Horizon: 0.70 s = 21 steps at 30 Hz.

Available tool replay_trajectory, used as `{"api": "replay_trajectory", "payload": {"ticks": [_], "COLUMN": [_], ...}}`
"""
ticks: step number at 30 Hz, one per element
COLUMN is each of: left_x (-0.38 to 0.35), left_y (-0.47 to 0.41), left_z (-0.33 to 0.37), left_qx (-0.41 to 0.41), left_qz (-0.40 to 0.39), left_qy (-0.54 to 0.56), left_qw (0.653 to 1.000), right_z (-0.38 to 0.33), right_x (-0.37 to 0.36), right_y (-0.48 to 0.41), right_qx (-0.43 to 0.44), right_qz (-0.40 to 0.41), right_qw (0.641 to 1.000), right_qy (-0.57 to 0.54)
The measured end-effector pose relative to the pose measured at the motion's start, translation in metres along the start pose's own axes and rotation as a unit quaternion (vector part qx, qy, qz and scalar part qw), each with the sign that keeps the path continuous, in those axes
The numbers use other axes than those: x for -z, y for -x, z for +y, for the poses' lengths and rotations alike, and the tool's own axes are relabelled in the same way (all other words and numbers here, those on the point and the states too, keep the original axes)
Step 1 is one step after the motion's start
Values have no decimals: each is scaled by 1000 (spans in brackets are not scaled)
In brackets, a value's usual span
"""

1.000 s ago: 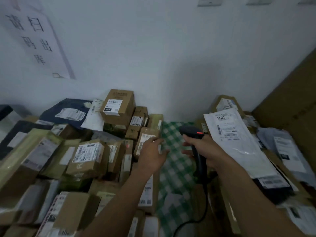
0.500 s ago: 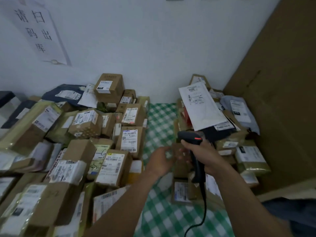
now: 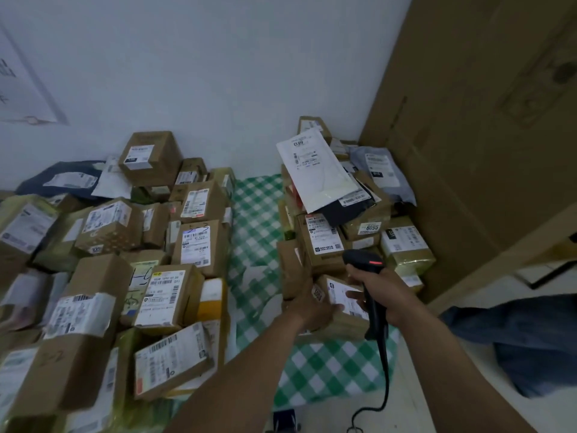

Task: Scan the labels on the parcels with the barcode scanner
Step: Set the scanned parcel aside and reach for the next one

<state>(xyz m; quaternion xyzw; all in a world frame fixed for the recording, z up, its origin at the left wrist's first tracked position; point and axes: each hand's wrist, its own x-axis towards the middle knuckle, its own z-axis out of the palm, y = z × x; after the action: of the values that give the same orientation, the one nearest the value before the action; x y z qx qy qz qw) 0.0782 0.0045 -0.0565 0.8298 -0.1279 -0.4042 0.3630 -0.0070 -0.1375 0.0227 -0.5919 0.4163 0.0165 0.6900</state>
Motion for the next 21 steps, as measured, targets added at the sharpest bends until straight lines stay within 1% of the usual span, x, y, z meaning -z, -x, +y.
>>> {"api": "replay_trajectory", "payload": {"ticks": [3,5,7,10,12,16,19,21], "left_x": [0,6,18,47,68,106,131,149], "left_y": [8,19,35,61,75,95,101,101], "left_z": [-5,-9,-14,-23,-26,-21,-16,-10], "left_qx": [28,17,5,-22,-36,-63,-94,-110], "left_qz": [5,5,21,71,108,205,292,323], "left_qy": [63,119,161,222,271,319,380,406], "left_qw": [998,993,987,972,956,923,872,848], "right_z": [8,14,14,8,-1,-28,-57,-77], "right_x": [5,5,4,-3,-15,-50,-78,-95], "right_y": [0,0,5,13,19,25,27,27], "right_qx": [-1,12,33,77,103,154,175,185], "right_qz": [2,14,27,20,-2,-31,-52,-78], "right_qw": [1000,1000,999,996,994,987,983,979], "right_qy": [-3,1,11,39,42,28,15,18]}}
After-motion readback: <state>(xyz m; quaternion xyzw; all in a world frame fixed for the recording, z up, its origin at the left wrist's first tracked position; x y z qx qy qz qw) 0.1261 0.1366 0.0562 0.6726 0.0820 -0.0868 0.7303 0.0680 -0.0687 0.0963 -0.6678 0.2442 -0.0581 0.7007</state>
